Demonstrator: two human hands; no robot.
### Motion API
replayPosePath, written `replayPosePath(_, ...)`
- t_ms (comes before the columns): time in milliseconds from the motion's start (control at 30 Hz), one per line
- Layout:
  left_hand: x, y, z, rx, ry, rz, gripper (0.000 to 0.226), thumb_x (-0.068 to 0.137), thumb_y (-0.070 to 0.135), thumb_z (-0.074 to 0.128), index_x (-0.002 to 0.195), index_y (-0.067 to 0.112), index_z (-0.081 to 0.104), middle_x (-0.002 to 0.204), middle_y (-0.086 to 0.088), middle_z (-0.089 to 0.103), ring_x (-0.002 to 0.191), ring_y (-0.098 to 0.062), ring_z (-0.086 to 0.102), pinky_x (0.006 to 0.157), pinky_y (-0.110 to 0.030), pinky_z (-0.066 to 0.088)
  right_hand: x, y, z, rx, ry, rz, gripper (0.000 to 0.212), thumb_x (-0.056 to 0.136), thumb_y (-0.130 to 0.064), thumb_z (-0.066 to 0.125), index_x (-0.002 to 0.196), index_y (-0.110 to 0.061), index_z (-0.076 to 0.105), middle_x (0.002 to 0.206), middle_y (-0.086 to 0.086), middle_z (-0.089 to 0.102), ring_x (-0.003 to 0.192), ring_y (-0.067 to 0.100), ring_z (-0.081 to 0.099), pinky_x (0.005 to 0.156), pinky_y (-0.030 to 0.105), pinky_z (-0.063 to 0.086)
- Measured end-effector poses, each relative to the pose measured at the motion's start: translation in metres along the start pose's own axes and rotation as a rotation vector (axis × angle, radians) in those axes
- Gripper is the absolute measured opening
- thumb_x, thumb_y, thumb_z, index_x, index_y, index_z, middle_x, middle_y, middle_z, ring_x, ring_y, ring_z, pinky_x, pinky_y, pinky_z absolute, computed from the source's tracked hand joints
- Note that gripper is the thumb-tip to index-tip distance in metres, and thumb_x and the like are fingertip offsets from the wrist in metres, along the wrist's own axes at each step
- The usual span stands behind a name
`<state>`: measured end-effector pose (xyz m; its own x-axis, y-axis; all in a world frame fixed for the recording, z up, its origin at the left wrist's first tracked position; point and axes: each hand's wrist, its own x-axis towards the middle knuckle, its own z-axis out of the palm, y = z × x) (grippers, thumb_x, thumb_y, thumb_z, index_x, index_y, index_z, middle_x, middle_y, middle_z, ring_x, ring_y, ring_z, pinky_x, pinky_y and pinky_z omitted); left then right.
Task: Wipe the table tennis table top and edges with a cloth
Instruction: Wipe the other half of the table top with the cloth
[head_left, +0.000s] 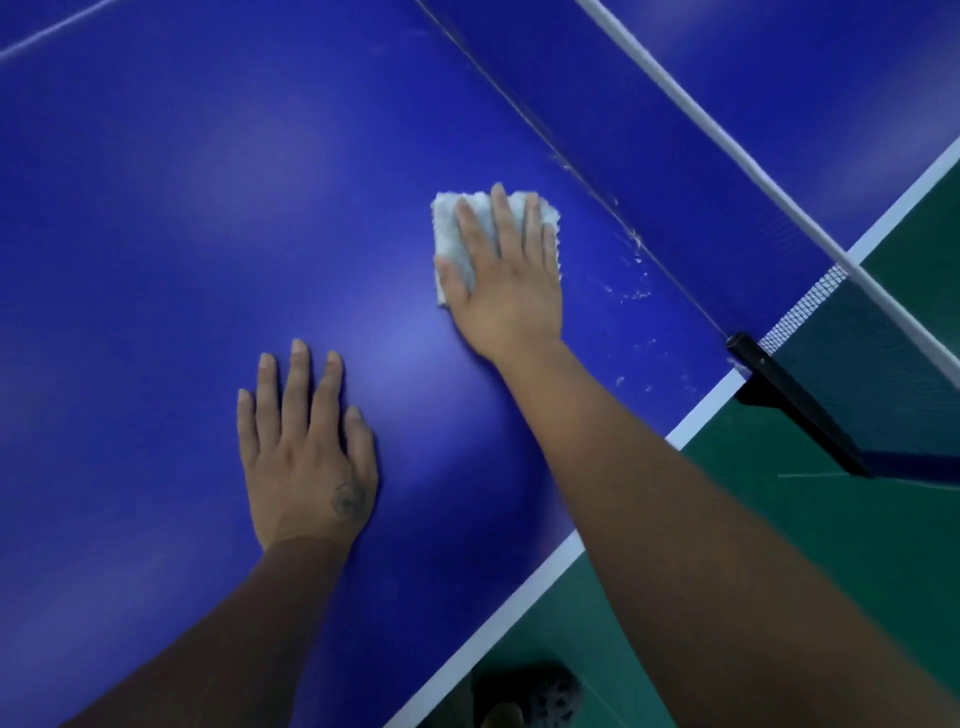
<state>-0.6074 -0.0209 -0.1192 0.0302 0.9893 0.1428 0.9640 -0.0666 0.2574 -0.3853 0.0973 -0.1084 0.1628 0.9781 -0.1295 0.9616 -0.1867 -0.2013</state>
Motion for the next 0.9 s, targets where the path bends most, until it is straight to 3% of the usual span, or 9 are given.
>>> replayPosePath(133,0.001,0.006,-0.007,-0.052,-0.006,-0.036,0.054,0.109,0.03,0.041,0.159,0.013,0.051,0.174,-0.008,0.035,0.166,-0.03,0.019,0.134,-0.055,0.014,0.003,0.053,-0.012,0.01,0.025,0.179,0.067,0.11,-0.064,0.017,0.171,-0.037,0.01,0.181,0.001,-0.001,0.166,0.034,-0.008,0.134,0.054,0.0)
replayPosePath(300,0.003,0.01,-0.013,-0.07,-0.033,-0.075,0.055,0.108,0.03,0.041,0.159,0.013,0.051,0.174,-0.007,0.034,0.166,-0.027,0.018,0.134,-0.054,0.013,-0.097,0.102,-0.016,0.041,0.094,0.464,0.066,0.113,-0.056,0.029,0.172,-0.027,0.017,0.18,0.011,0.005,0.166,0.039,0.001,0.132,0.06,0.008)
replayPosePath(500,0.004,0.011,-0.013,-0.053,-0.051,-0.089,0.055,0.109,0.032,0.04,0.16,0.014,0.051,0.175,-0.006,0.033,0.166,-0.026,0.016,0.135,-0.052,0.011,-0.17,0.076,0.0,0.11,0.089,0.755,0.074,0.109,-0.059,0.018,0.173,-0.023,0.006,0.179,0.015,-0.008,0.165,0.041,-0.009,0.133,0.059,0.0)
replayPosePath(633,0.004,0.012,-0.013,-0.052,-0.054,-0.094,0.055,0.108,0.032,0.041,0.16,0.015,0.05,0.175,-0.005,0.032,0.166,-0.025,0.015,0.135,-0.05,0.01,-0.127,0.029,0.008,0.01,0.133,0.529,0.066,0.113,-0.05,0.025,0.172,-0.022,0.018,0.179,0.016,0.005,0.165,0.042,0.003,0.131,0.061,0.002)
replayPosePath(800,0.004,0.013,-0.012,-0.046,-0.03,-0.088,0.055,0.108,0.032,0.041,0.159,0.015,0.05,0.174,-0.006,0.034,0.166,-0.026,0.019,0.135,-0.051,0.012,-0.06,-0.014,0.011,0.016,0.132,0.153,0.067,0.111,-0.058,0.027,0.171,-0.027,0.024,0.18,0.009,0.008,0.166,0.036,-0.001,0.133,0.057,0.002)
replayPosePath(900,0.004,0.011,-0.012,-0.039,-0.034,-0.089,0.055,0.108,0.033,0.041,0.16,0.016,0.049,0.175,-0.005,0.032,0.166,-0.026,0.017,0.135,-0.049,0.009,-0.057,0.019,0.008,0.016,0.139,0.146,0.067,0.11,-0.06,0.029,0.171,-0.031,0.024,0.18,0.005,0.01,0.167,0.033,0.002,0.134,0.055,0.003)
